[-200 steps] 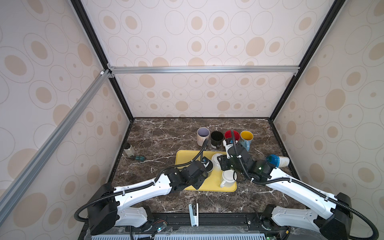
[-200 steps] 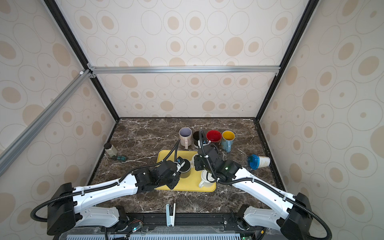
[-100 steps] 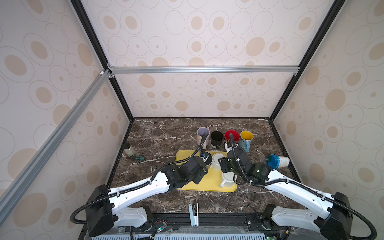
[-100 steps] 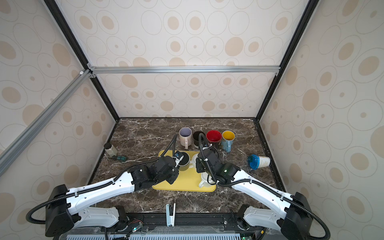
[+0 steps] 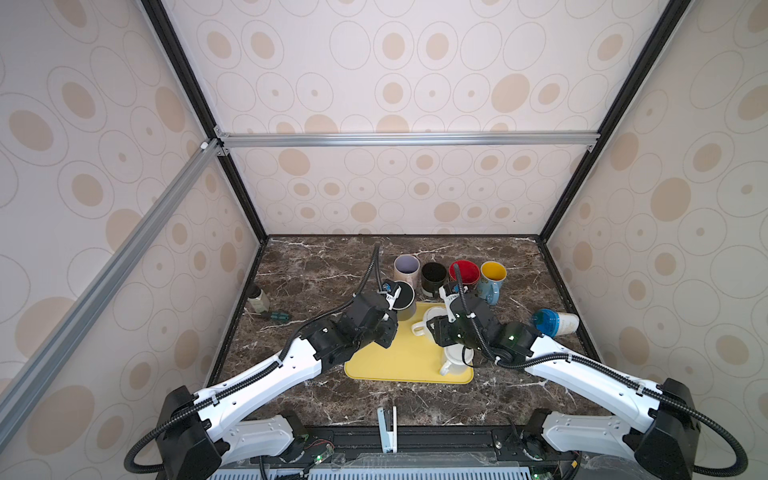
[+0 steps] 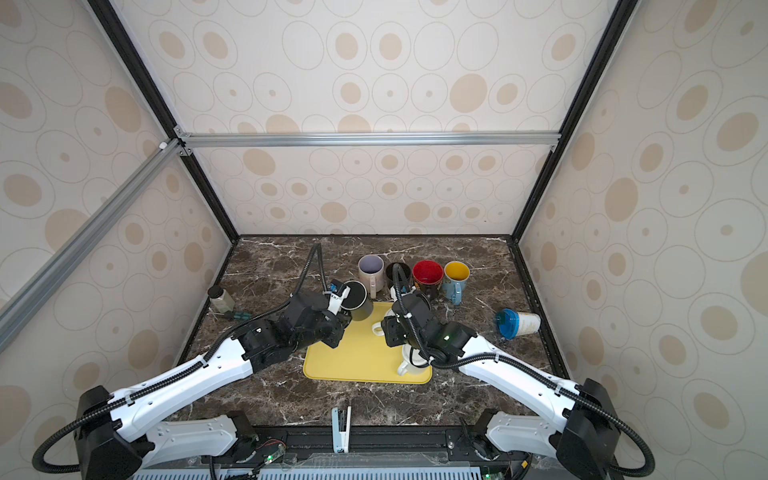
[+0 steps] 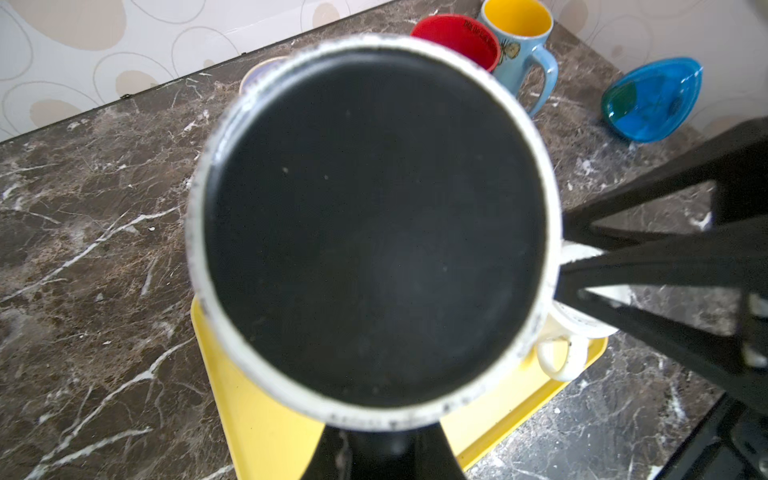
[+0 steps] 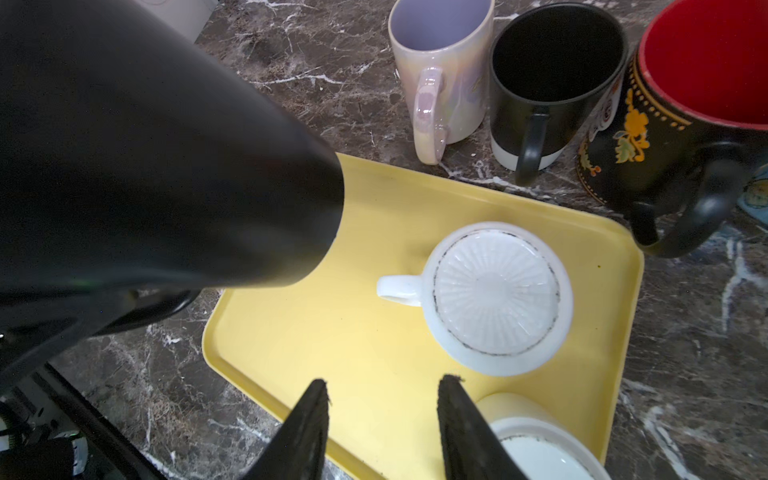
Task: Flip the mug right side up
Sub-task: 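Lift the black mug off the tray with the left gripper, tilting it, then grasp the black mug's rim with the right gripper while the left holds it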
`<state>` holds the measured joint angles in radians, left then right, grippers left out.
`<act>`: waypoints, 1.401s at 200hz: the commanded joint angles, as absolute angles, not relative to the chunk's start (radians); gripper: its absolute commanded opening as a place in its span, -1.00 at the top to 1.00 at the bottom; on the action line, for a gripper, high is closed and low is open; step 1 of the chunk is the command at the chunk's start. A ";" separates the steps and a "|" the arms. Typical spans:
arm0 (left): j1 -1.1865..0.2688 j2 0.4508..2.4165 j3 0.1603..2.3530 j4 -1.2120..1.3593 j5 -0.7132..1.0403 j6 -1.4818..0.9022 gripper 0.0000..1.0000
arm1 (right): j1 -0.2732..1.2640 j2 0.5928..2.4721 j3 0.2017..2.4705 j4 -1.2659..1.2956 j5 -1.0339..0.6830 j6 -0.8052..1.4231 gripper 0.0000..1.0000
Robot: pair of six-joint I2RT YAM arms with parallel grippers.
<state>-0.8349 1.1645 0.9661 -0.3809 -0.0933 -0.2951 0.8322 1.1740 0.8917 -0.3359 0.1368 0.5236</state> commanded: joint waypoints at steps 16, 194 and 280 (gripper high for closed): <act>-0.772 1.104 1.014 -0.194 0.053 -0.358 1.00 | 0.839 1.098 0.822 -0.201 0.098 0.542 0.10; -0.595 0.997 0.696 0.789 0.671 -0.993 1.00 | 0.704 1.033 0.567 0.810 -0.454 0.936 -0.14; -0.595 1.025 0.638 0.959 0.678 -1.116 1.00 | 0.704 1.104 0.608 0.939 -0.491 0.988 -0.12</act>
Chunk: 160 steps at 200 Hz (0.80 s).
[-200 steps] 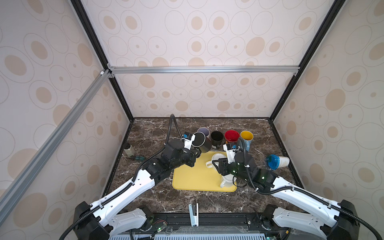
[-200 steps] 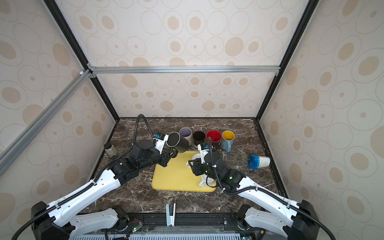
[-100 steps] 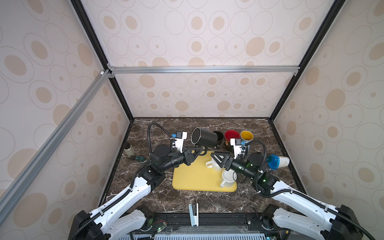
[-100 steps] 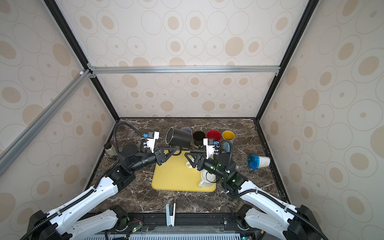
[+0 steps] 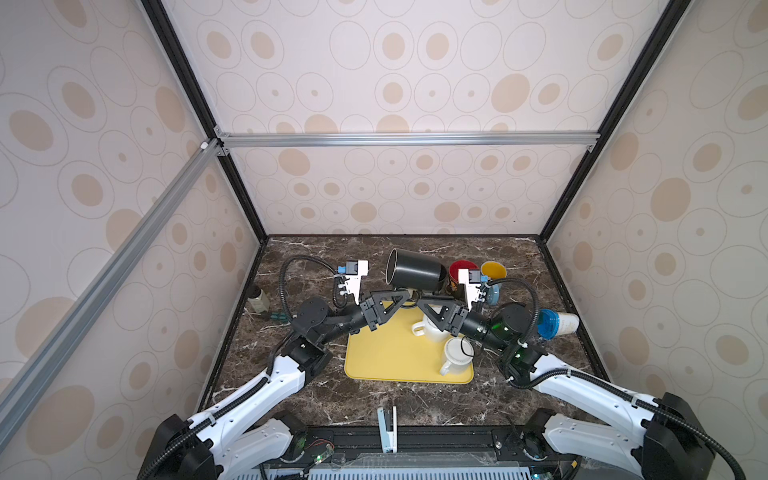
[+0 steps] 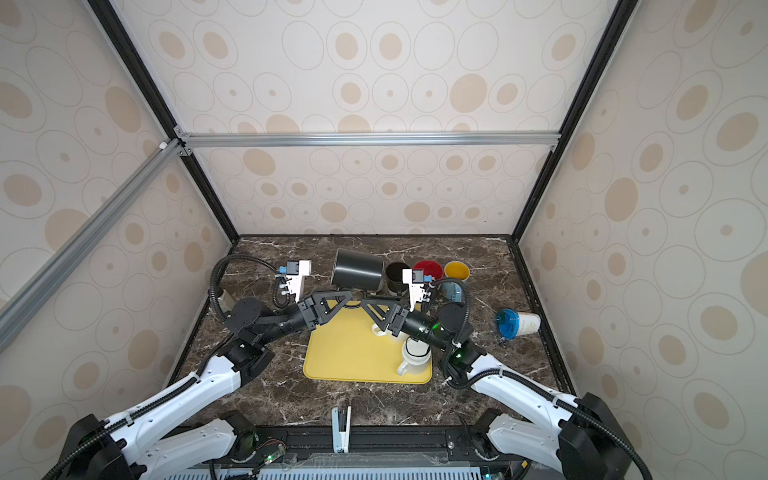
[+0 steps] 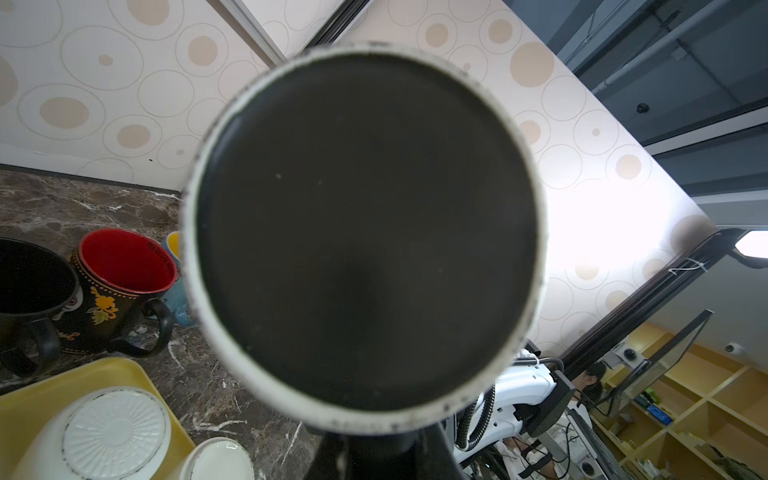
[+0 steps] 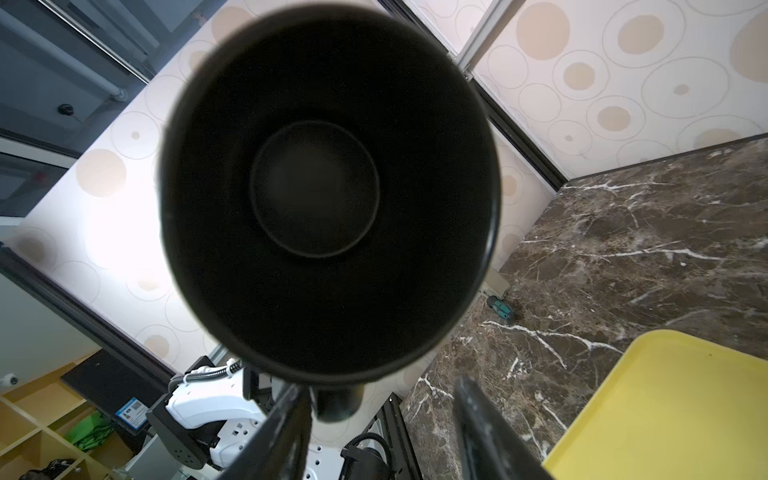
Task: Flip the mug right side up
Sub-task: 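Grasp the black mug's rim with the right gripper while the left holds it, then open the left gripper and draw it back while the right holds the mug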
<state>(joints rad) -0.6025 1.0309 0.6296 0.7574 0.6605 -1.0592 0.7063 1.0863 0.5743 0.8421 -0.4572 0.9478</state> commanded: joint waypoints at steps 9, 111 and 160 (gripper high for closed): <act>-0.595 1.028 0.634 0.973 0.678 -1.125 1.00 | 0.704 1.112 0.615 0.946 -0.494 0.993 -0.10; -0.596 1.061 0.602 1.080 0.689 -1.191 1.00 | 0.704 1.183 0.671 1.033 -0.493 1.029 0.04; -0.598 1.071 0.595 1.099 0.701 -1.201 1.00 | 0.704 1.213 0.699 1.055 -0.488 1.042 0.13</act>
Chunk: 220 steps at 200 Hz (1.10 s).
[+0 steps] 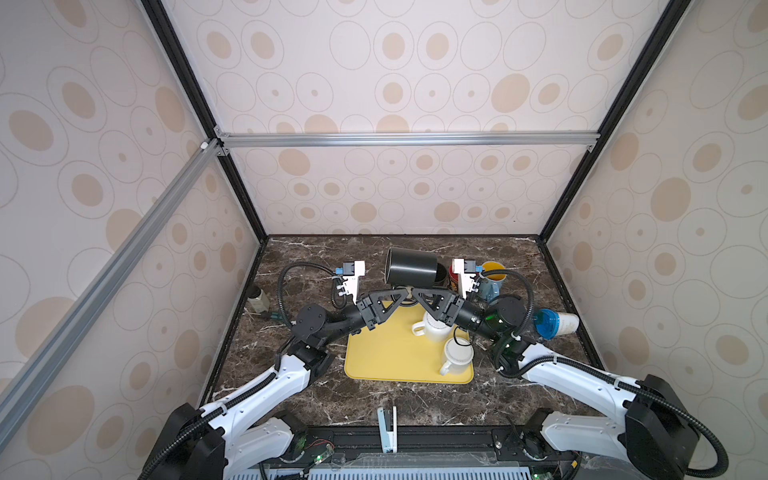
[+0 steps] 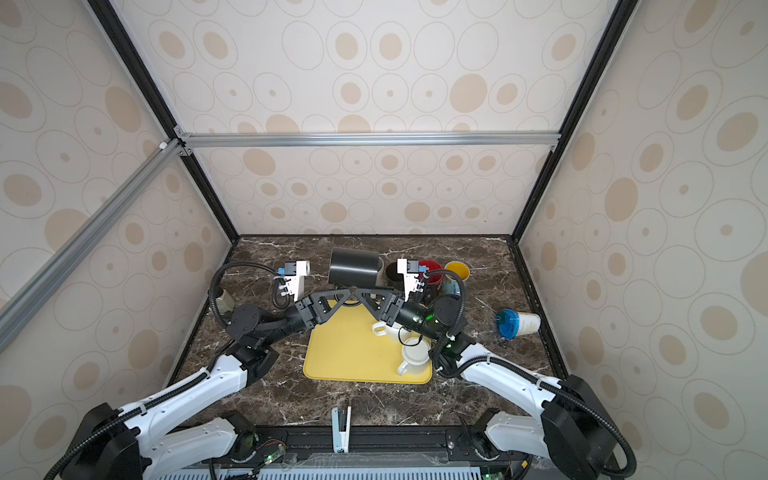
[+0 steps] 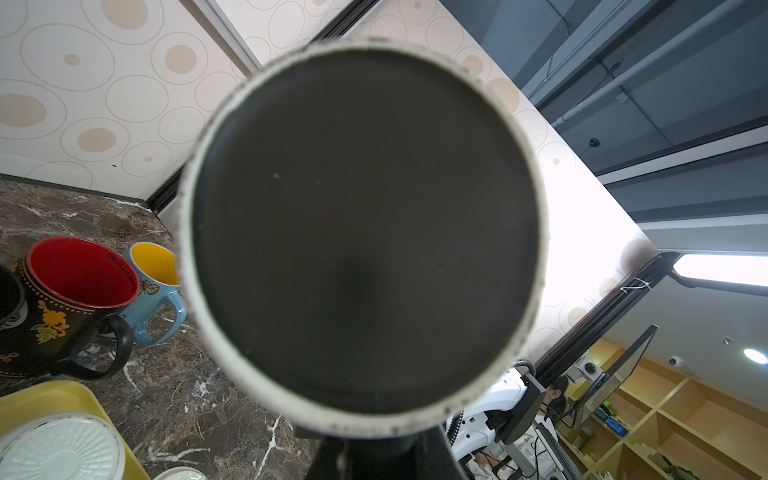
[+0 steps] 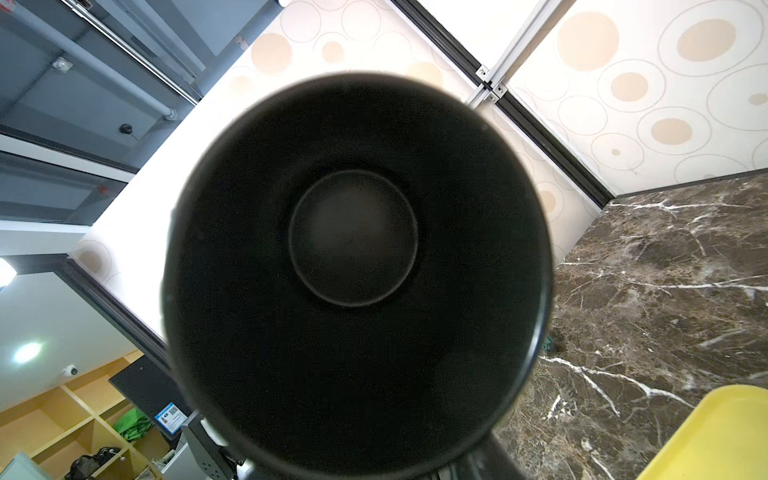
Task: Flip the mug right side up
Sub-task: 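Open the left gripper and draw it back while the right holds the mug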
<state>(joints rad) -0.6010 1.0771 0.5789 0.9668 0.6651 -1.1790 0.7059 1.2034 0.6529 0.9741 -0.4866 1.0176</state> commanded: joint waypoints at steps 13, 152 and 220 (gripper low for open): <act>-0.598 1.077 0.589 1.110 0.701 -1.206 1.00 | 0.704 1.223 0.707 1.059 -0.488 1.050 0.15; -0.598 1.101 0.557 1.128 0.717 -1.198 1.00 | 0.704 1.312 0.778 1.091 -0.492 1.092 0.69; -0.577 1.030 0.609 0.663 0.597 -0.969 -1.00 | 0.700 1.284 0.796 1.007 -0.474 1.044 1.00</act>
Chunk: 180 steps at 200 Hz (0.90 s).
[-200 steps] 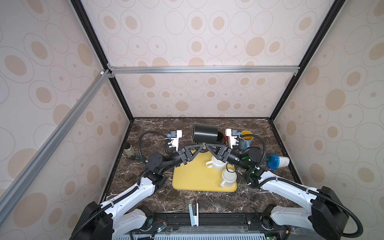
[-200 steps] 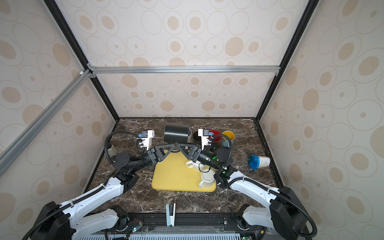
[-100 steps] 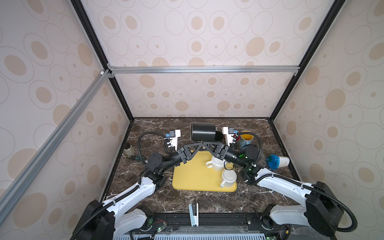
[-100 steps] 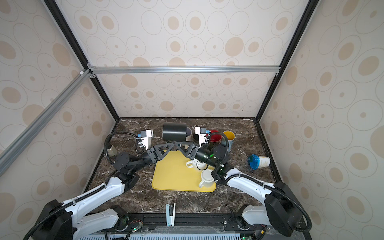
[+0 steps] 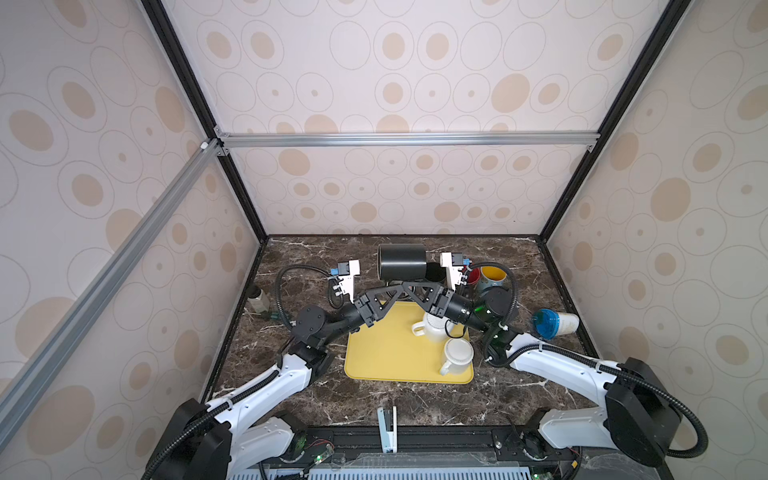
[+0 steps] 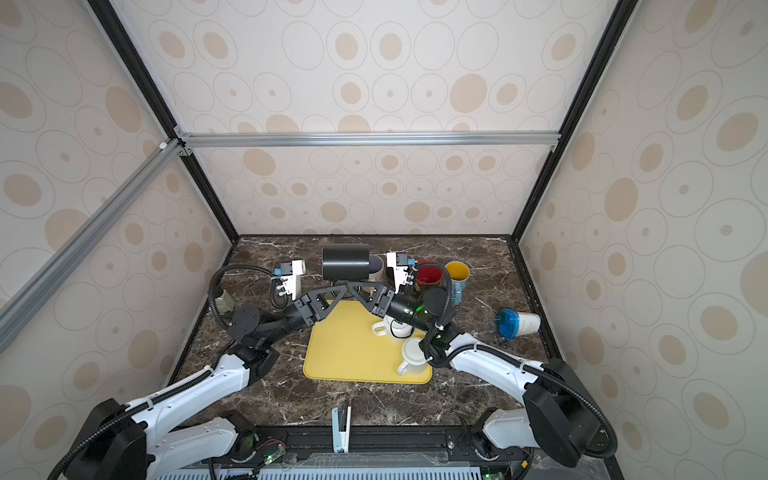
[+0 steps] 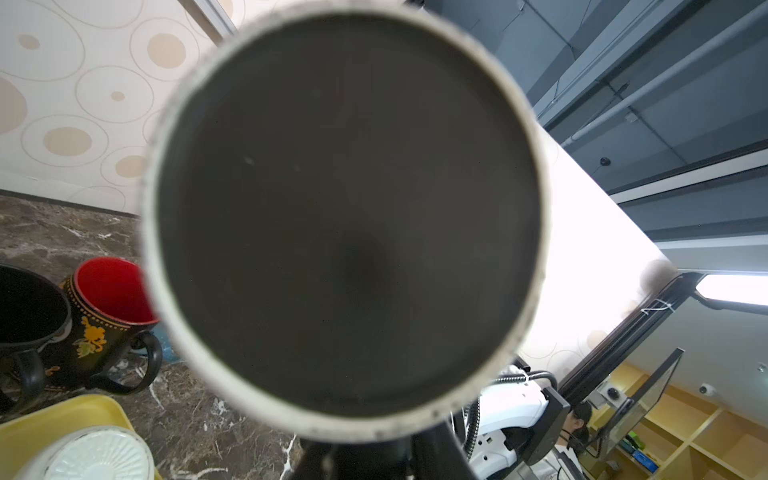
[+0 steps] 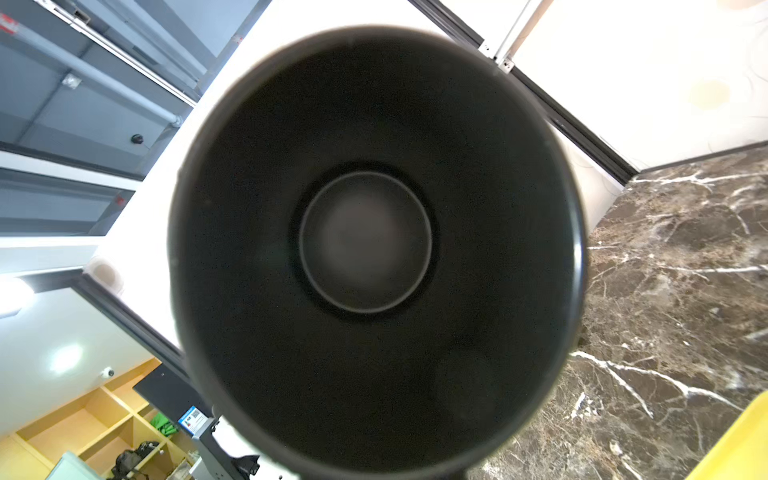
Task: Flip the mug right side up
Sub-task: 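Open the left gripper and draw it back while the right holds the mug, then carry the black mug with the right gripper beyond the tray, turning it upright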
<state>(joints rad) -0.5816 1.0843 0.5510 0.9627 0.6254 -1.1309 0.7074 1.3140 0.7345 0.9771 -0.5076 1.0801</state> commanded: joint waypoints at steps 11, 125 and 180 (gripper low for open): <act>-0.574 0.991 0.654 0.434 0.482 -0.857 -1.00 | 0.696 1.267 0.806 0.950 -0.469 1.024 1.00; -0.569 0.935 0.784 -0.245 -0.109 -0.600 -1.00 | 0.680 1.347 1.254 -0.015 -0.143 0.746 1.00; -0.570 0.865 0.714 -0.202 -0.056 -0.597 -1.00 | 0.749 1.669 1.695 -0.463 0.138 0.601 1.00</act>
